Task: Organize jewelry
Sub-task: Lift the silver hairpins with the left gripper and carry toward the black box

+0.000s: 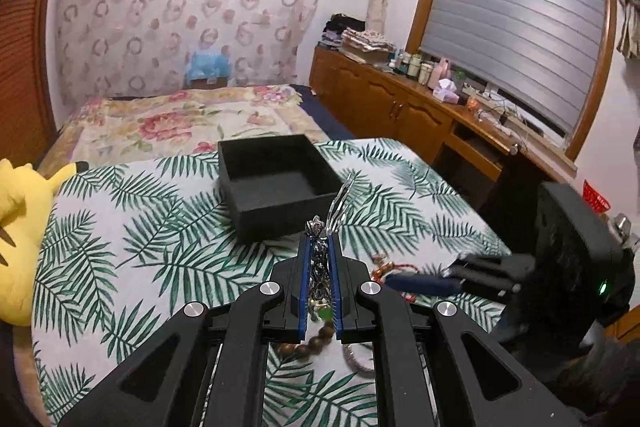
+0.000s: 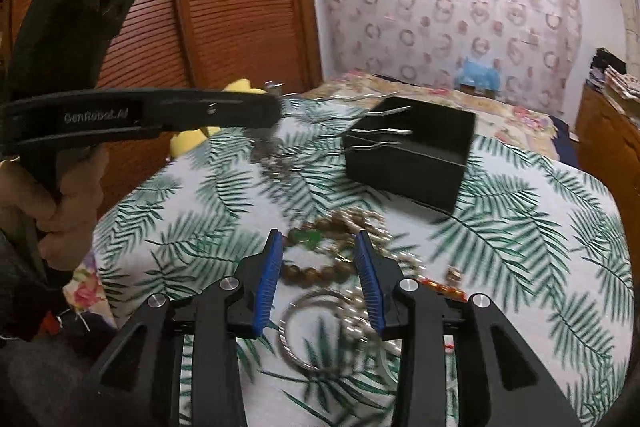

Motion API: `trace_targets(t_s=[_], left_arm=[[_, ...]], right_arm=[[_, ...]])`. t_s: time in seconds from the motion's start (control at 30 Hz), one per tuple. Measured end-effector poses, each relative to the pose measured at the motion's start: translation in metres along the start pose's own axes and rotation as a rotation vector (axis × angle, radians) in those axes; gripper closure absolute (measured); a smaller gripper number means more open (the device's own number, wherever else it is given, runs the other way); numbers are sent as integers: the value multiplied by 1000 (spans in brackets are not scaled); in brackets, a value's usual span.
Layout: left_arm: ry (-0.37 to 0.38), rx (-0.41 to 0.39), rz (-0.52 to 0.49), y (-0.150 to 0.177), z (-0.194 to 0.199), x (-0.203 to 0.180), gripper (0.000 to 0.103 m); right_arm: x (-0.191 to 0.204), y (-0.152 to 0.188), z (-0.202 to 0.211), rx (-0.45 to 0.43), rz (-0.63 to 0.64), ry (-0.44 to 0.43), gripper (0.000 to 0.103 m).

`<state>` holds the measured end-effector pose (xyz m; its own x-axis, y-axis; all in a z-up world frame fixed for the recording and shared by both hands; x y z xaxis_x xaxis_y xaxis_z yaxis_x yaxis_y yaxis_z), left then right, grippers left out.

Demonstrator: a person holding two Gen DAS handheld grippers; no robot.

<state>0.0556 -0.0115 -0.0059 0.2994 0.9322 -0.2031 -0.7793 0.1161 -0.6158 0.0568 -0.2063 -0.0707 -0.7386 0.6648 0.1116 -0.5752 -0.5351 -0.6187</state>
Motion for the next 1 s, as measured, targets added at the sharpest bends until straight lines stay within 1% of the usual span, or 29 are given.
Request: trace_targets(t_s=[0.37, 0.4, 0.43, 0.47, 0.5, 0.6, 0.8, 0.87, 1.0], left_arm=[[50, -18, 35, -3, 5, 1, 95], [56, -19, 39, -3, 5, 2, 95], [61, -21, 43, -3, 5, 3, 95], [59, -23, 45, -2, 5, 4, 95], [57, -25, 47, -2, 5, 4, 95], [60, -21, 59, -1, 1, 9, 95], [66, -7, 77, 3, -7, 13, 95], [68, -7, 80, 3, -9, 14, 95], [78, -16, 93, 2, -10, 16, 95]], right_arm=[[9, -21, -17, -22, -4, -66, 63], [10, -22, -19, -23, -4, -70, 70], [10, -22, -20, -19, -5, -73, 80], [10, -21, -21, -14, -3, -84, 96], [11, -21, -22, -12, -1, -94, 98], [16, -19, -18, -23, 20, -109, 99], [27, -19, -2, -90, 51, -123, 99], [28, -20, 1, -100, 55, -133, 100], [33, -17, -5, -63, 76, -144, 100]])
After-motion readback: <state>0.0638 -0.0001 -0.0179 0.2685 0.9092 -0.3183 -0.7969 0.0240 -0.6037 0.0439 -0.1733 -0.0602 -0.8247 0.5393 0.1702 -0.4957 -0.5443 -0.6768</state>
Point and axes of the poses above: each gripper's, at about its wrist camera, not at the fingertips, and z roughly against the way its jaws point, x to its left, y to its underside, the point moved 2 cm from there along -z, roughly the way its jaws point, and after that the axes turned 15 degrees about x, right-handed, at the moved point
